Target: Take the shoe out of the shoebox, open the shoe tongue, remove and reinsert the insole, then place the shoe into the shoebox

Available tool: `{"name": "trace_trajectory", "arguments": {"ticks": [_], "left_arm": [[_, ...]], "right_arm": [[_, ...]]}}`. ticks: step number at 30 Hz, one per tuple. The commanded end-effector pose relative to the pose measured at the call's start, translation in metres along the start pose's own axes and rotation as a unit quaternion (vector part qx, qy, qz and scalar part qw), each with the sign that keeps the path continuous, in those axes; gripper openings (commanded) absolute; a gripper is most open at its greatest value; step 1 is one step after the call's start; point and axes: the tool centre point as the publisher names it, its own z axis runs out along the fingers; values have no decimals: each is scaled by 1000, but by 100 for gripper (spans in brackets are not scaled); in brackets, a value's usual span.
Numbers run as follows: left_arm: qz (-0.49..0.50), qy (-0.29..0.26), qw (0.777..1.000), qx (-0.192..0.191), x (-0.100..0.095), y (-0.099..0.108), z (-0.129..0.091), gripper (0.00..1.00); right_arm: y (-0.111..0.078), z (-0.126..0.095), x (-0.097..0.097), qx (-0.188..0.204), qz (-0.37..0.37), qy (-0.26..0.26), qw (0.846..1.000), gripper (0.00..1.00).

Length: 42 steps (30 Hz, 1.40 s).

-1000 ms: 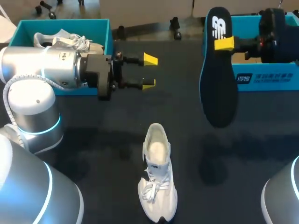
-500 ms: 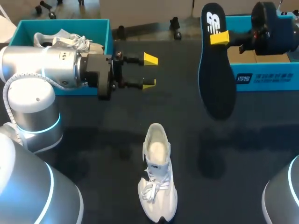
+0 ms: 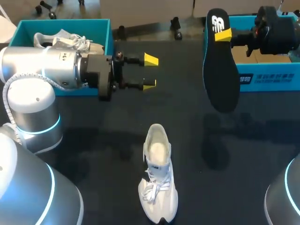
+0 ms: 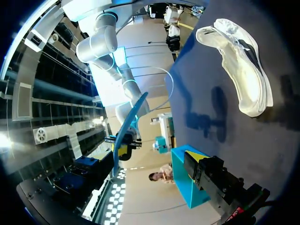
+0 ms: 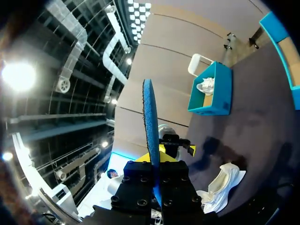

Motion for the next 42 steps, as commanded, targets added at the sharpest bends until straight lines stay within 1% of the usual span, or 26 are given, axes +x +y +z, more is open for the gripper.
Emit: {"name": "trace_trajectory", "arguments": {"ticks": [1, 13, 15, 16, 18, 21, 22, 27, 29, 31, 42], "left_arm": [[1, 0, 1000, 0, 1, 1, 1, 100], [1, 0, 1000, 0, 1, 1, 1, 100], [1, 0, 1000, 0, 1, 1, 1, 100], [1, 0, 1000, 0, 1, 1, 1, 100], [1, 0, 1000, 0, 1, 1, 1, 100], [1, 0, 1000, 0, 1, 1, 1, 100], [1, 0, 1000, 0, 1, 1, 1, 100], [1, 0, 1000, 0, 1, 1, 1, 100], [1, 0, 1000, 0, 1, 1, 1, 100], [1, 0, 1000, 0, 1, 1, 1, 100], [1, 0, 1000, 0, 1, 1, 1, 100]], "right_arm": [[5, 2, -3, 6, 0, 1, 1000, 0], [5, 2, -3, 6, 0, 1, 1000, 0], [14, 13, -10, -4, 12, 3, 1000, 0], [16, 15, -12, -10, 16, 1, 1000, 0], [25, 26, -25, -12, 47, -12, 999, 0], [36, 37, -42, -17, 77, -9, 997, 0], [40, 40, -48, -17, 91, -18, 996, 0], [55, 49, -69, -23, 112, -4, 993, 0], [57, 51, -75, -23, 125, -11, 992, 0], [57, 53, -80, -27, 133, -8, 991, 0], [57, 53, -80, -27, 133, -8, 991, 0]]}}
